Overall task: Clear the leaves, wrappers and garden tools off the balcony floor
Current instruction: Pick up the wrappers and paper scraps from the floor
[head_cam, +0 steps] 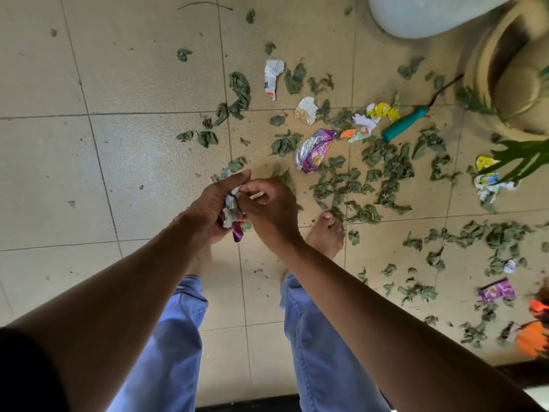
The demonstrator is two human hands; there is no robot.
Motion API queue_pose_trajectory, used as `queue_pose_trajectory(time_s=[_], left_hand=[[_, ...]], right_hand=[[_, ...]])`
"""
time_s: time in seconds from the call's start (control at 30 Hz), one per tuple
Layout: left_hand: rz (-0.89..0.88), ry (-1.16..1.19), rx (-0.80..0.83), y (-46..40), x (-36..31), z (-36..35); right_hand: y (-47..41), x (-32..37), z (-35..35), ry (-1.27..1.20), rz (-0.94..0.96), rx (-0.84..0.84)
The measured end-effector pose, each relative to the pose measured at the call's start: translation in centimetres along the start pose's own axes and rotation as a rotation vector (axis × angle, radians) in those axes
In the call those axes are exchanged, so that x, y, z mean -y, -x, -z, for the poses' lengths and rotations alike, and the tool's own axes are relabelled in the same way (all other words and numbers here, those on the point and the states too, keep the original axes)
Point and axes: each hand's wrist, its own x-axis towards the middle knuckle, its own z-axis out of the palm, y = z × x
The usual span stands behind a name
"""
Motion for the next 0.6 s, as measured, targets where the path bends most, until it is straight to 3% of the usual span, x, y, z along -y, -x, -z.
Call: queue_pose_trajectory(time_s=[0.13, 0.23, 0.4, 0.6], left_hand=[[0.044, 0.082, -0.154, -0.6, -0.8, 0.4], [0.044, 0.098, -0.183, -1.8, -1.4, 0.2], [0.031, 0.032, -0.178, -3.8, -2.1, -0.2], [0.021, -0.127, -0.188, -4.8, -2.7, -0.2]], right_hand=[[-2.1, 0.3, 1.2, 0.008, 0.028, 0.077], [-5.3, 0.0, 2.7, 0.048, 0.058, -0.048], [-13.2, -0.6, 4.9, 0.418, 0.114, -0.282], [-18.7, -2.2, 6.8, 0.668, 0.079, -0.252]])
